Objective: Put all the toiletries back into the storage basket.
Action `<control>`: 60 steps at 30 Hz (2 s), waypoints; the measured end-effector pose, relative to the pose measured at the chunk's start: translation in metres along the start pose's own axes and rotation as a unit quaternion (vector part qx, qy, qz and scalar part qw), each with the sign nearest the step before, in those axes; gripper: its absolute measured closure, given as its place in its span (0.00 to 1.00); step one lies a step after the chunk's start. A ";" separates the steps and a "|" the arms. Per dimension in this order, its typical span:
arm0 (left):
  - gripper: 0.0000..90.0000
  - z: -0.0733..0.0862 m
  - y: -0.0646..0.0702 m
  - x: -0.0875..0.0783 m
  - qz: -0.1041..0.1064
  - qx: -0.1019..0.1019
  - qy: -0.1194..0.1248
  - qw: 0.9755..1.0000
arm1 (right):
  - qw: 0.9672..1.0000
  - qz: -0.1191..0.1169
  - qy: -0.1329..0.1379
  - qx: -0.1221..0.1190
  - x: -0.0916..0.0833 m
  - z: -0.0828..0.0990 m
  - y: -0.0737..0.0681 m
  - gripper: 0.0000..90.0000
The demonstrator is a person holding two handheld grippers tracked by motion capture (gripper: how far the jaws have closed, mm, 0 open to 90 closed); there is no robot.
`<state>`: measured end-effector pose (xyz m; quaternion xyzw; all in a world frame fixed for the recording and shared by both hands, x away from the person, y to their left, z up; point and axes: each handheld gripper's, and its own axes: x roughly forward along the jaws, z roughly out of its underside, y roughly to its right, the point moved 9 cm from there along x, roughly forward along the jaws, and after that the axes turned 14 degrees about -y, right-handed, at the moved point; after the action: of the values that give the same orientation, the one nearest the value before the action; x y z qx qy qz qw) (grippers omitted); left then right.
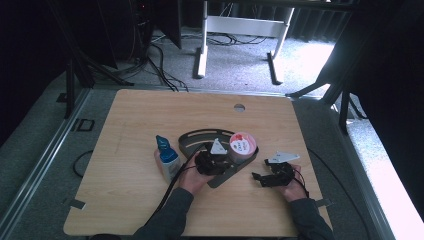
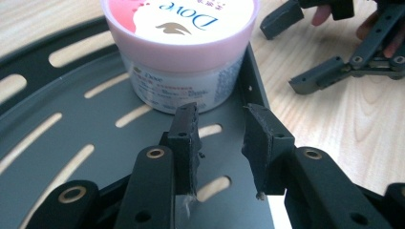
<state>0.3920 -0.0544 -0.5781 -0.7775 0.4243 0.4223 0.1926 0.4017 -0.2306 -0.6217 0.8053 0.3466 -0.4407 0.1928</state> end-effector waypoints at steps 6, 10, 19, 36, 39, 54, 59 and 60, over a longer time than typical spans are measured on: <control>0.74 0.005 0.002 -0.001 0.003 -0.007 -0.004 1.000 | 1.000 0.001 0.000 0.003 0.000 0.000 0.000 0.22; 0.74 0.009 0.004 -0.002 0.000 -0.010 -0.005 1.000 | 1.000 0.002 0.000 0.002 0.000 0.000 0.000 0.22; 0.74 0.012 0.012 -0.012 0.024 -0.014 0.010 1.000 | 1.000 0.002 0.000 0.004 0.000 0.000 0.000 0.22; 0.61 0.015 0.030 -0.035 0.064 -0.013 -0.006 0.998 | 1.000 0.002 0.000 0.004 0.000 0.001 -0.001 0.22; 0.57 0.014 0.032 -0.040 0.072 -0.011 -0.002 0.997 | 1.000 0.002 0.000 0.005 0.000 0.000 -0.001 0.22; 0.46 0.009 0.031 -0.056 0.062 -0.004 -0.003 0.998 | 1.000 0.001 0.000 0.004 -0.001 0.001 -0.001 0.22; 0.50 0.010 0.028 -0.063 0.053 -0.001 -0.003 0.999 | 1.000 0.001 0.000 0.004 -0.001 0.001 -0.001 0.22; 0.50 0.010 0.028 -0.064 0.053 0.001 -0.004 0.999 | 1.000 0.001 0.000 0.005 -0.001 0.001 -0.001 0.22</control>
<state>0.3459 -0.0315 -0.5301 -0.7520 0.4649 0.4344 0.1722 0.4001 -0.2304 -0.6216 0.8066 0.3440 -0.4419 0.1894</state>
